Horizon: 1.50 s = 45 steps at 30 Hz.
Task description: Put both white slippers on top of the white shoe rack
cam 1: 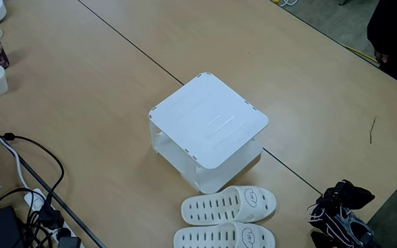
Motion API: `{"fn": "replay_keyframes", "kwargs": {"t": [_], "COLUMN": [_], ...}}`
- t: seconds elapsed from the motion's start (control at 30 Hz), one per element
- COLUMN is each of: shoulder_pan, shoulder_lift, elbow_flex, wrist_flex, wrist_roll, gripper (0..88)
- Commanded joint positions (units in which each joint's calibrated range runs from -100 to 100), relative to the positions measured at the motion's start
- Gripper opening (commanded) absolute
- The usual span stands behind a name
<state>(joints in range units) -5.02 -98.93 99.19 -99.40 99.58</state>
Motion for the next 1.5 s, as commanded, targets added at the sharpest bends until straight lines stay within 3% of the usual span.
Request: {"fn": "replay_keyframes", "kwargs": {"t": [0.0,0.2,0.43,1.17,1.47], "shoulder_pan": [0.2,0.2,0.3,0.4,0.4], "shoulder_lift": [0.2,0.5,0.1,1.2,23.2], "elbow_flex": [0.4,0.4,-2.0,-45.0,-65.5], "wrist_flex": [-0.2,0.9,12.0,96.3,98.6], "wrist_roll": [0.4,0.4,0.4,0.4,0.4], "gripper": [0.8,0.8,0.8,0.8,1.3]}}
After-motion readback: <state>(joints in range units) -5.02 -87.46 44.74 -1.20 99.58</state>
